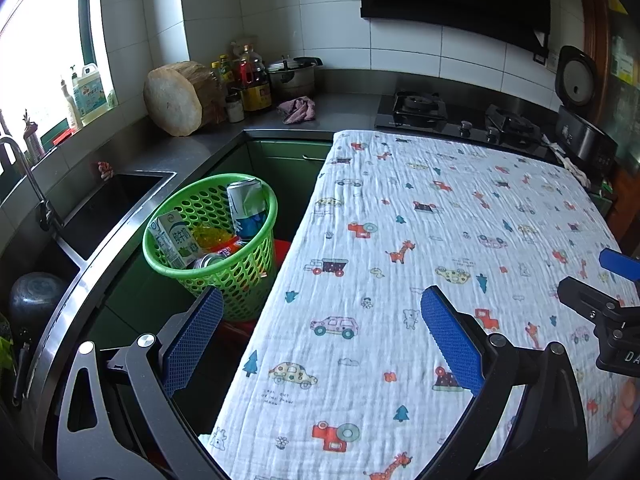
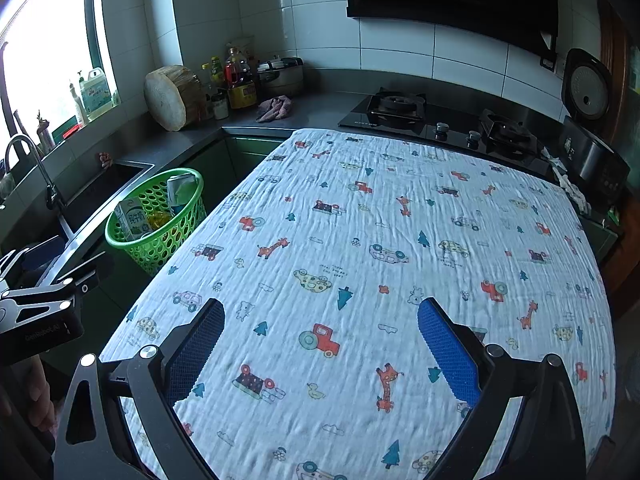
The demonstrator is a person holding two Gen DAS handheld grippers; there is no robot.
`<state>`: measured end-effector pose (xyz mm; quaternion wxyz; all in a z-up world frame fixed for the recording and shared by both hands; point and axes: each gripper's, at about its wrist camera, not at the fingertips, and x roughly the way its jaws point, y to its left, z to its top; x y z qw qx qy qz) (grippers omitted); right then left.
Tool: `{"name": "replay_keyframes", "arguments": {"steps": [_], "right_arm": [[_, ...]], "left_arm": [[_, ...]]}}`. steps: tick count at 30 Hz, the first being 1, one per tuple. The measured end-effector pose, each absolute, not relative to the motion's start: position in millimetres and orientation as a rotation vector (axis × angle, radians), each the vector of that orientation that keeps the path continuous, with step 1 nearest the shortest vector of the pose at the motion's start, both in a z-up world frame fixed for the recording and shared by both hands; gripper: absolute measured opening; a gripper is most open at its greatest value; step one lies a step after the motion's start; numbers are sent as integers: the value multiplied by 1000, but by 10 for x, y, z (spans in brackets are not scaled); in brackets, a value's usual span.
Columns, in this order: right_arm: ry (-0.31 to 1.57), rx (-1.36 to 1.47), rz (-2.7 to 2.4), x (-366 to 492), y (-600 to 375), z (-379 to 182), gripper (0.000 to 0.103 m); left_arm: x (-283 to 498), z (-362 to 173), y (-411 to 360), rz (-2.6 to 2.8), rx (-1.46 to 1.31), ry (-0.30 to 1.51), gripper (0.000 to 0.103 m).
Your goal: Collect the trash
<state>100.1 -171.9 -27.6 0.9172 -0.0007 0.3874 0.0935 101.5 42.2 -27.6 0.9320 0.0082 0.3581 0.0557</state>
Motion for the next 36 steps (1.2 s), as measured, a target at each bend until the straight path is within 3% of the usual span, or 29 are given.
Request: {"name": "replay_keyframes", "arguments": {"steps": [36], "right_arm": [[796, -5, 179, 962, -1716, -279, 94]], "left_arm": [[991, -262, 376, 68, 13, 727, 98]]}}
